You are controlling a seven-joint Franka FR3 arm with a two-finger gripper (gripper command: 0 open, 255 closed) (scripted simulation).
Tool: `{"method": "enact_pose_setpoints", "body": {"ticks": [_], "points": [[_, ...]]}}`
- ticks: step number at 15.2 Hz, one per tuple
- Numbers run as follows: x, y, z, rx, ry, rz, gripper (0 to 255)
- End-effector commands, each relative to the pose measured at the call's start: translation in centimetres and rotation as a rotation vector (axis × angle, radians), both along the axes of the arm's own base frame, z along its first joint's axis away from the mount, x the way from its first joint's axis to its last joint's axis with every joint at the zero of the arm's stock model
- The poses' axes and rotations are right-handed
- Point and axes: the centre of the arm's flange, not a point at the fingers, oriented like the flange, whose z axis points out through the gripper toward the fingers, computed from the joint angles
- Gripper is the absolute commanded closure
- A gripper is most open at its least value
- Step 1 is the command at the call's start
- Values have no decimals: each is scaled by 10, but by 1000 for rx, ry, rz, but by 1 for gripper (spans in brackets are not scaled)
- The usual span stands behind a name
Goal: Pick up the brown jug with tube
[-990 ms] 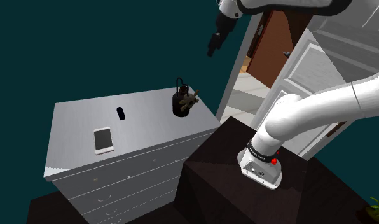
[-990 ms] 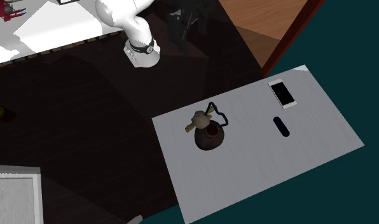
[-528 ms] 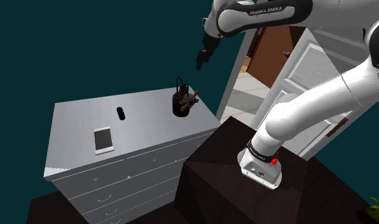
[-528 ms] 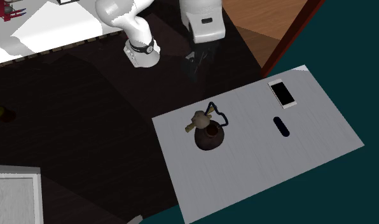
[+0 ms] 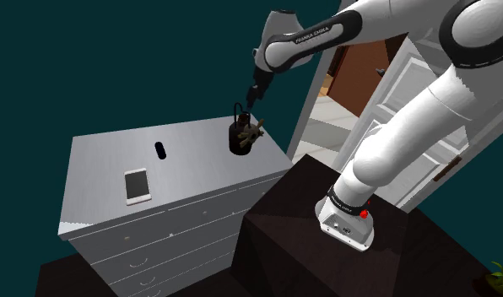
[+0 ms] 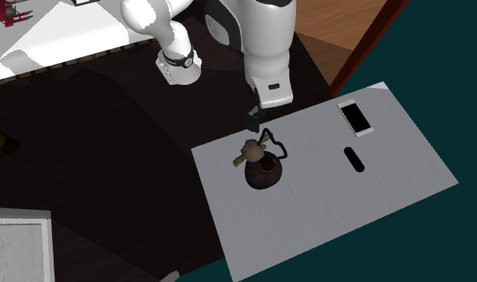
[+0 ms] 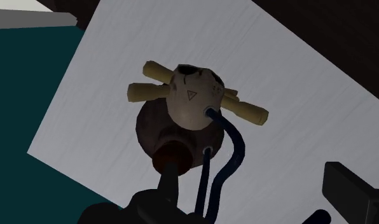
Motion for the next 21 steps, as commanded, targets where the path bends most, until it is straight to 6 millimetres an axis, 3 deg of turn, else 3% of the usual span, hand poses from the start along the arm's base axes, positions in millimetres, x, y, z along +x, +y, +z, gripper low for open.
{"method": "enact_pose_setpoints", "body": {"ticks": [1, 9, 11, 12, 21], "points": [[11, 1, -25, 9, 9, 3, 0], [12, 1, -66, 10, 9, 3, 0], [12, 1, -66, 10, 9, 3, 0], [11, 0, -66, 10, 9, 3, 255], [12, 1, -66, 10, 9, 3, 255]]}}
